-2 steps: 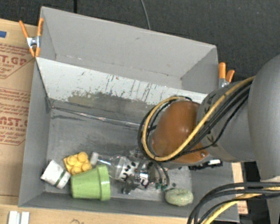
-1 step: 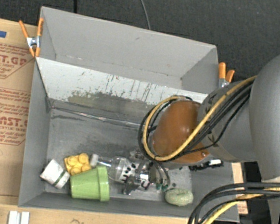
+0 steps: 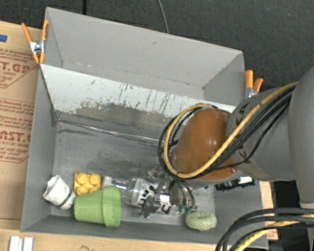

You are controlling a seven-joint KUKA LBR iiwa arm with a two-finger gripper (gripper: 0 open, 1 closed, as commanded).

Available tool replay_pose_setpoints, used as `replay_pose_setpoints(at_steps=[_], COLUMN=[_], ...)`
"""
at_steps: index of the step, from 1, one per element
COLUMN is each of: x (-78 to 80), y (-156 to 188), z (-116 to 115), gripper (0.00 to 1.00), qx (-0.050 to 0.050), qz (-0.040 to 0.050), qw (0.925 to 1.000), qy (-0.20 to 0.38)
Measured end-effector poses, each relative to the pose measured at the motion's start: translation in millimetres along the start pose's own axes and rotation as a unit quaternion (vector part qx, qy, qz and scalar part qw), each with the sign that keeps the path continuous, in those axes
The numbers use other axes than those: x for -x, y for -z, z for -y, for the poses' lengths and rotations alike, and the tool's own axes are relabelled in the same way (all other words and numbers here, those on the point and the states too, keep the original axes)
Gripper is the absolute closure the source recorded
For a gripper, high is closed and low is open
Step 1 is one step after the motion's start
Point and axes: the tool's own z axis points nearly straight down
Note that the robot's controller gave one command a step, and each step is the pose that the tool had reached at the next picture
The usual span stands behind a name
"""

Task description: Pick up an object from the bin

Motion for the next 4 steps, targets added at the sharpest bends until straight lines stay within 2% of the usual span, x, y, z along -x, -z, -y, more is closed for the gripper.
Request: replay_pose_setpoints(at_steps=[1,2,4], x=[1.1,-0.6,0.7], y=[14,26,57], z=[0,0,-1], gripper=[1.0,1.0,1.0], qx=[0.0,0.0,0.001], qz=[0.0017,-0.0019,0.0012], qw=[1.0,1.0,1.0], qy=[0.0,0.0,0.0])
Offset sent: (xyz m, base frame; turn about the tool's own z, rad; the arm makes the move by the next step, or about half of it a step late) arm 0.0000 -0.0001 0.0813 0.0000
